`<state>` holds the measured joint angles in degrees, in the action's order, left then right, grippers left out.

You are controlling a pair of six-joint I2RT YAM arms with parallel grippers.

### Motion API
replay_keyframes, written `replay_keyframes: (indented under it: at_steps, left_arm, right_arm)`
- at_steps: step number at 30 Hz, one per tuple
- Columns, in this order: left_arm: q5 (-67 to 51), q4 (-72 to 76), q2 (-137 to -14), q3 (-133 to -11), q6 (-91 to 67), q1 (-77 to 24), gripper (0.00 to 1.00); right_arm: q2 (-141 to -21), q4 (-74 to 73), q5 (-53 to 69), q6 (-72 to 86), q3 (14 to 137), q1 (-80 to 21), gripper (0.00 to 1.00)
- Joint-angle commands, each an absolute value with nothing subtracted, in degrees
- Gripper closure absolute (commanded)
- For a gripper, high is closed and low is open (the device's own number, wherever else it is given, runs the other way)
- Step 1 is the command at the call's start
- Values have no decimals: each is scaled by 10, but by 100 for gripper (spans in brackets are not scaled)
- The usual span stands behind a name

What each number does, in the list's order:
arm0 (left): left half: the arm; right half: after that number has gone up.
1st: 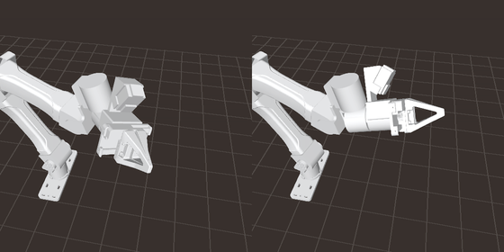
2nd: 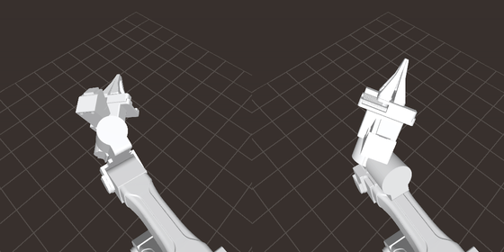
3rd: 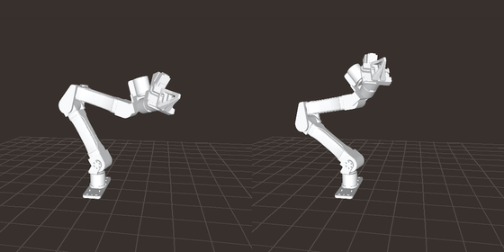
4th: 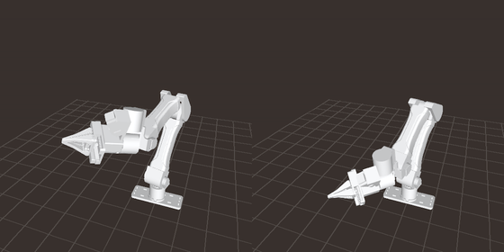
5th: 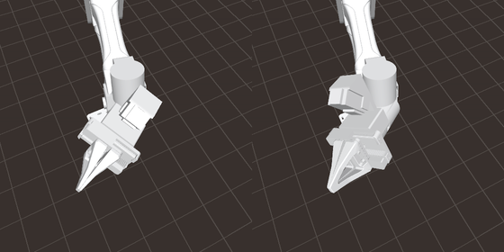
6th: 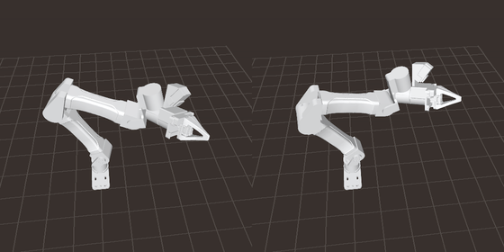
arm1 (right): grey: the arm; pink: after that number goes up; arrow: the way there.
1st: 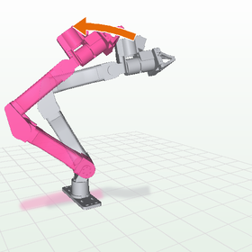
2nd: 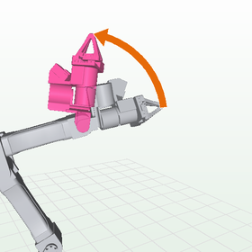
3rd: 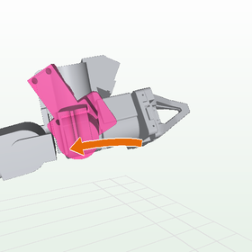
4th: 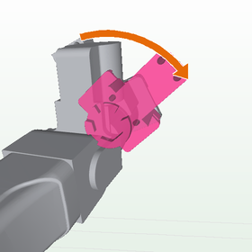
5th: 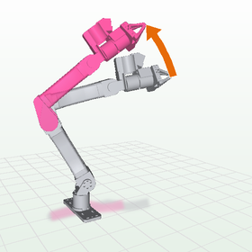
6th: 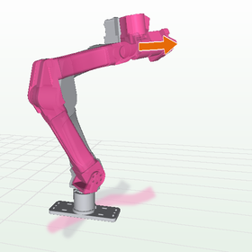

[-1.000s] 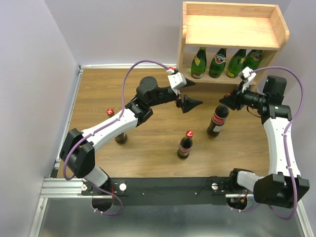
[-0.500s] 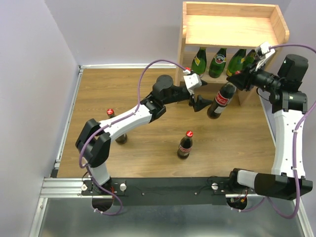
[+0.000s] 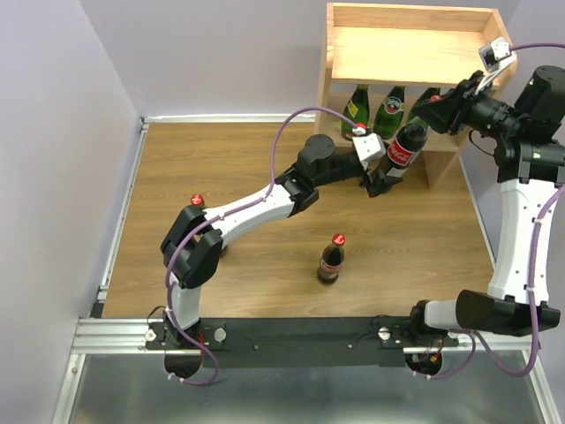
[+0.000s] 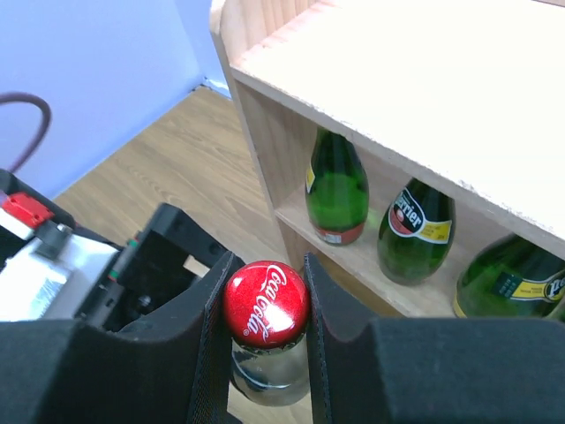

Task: Place and organize the beverage onto the shelf
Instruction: Pick up the drink from the center of the board.

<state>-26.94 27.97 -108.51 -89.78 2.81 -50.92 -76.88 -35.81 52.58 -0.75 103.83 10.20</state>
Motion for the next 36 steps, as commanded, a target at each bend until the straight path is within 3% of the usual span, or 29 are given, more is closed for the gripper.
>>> replay_keyframes:
  at_steps: [1,9,12,13,15,16,20,22,24,25,27,28,31,36]
  left_arm:
    - [-245,292,-1116,-936,38,-523,3]
    - [-179,291,-1136,-968,47,-527,11]
    - [-174,292,-1135,-978,49,-529,23]
    - [-178,291,-1135,-984,47,-529,40]
    - [-180,292,-1129,-986,40,-529,64]
    - [-183,293,-1129,-988,39,-530,90]
    - [-190,294,-1114,-984,37,-533,100]
    - [-199,295,-1103,-985,33,-533,100]
    - [-203,298,-1091,-989,32,-533,100]
    - [-201,299,-1086,-991,31,-533,100]
    - [-198,300,-1073,-1003,31,-533,100]
    - [-196,300,-1071,-1007,30,-533,100]
    - [-199,299,-1061,-1024,31,-533,100]
    - [-210,299,-1055,-1040,30,-533,100]
  right_arm:
    - [-765,-273,566,50,1098,98,99]
    - [-767,-264,570,68,1110,98,100]
    - [-768,-262,570,69,1112,98,99]
    - [-769,-262,570,69,1112,98,99]
    - [-769,-263,567,66,1110,98,99]
    - [-767,-263,566,64,1107,98,99]
    - [-766,-262,564,60,1102,97,99]
    - [-767,-261,568,60,1102,97,98]
    - [-771,-259,579,62,1107,97,84]
    - [-773,-258,581,66,1109,97,66]
    - [-779,-256,589,67,1121,97,53]
    - [-779,-253,590,68,1126,97,36]
    - [-781,-244,591,76,1140,97,15]
    - [-785,-237,588,89,1158,98,9]
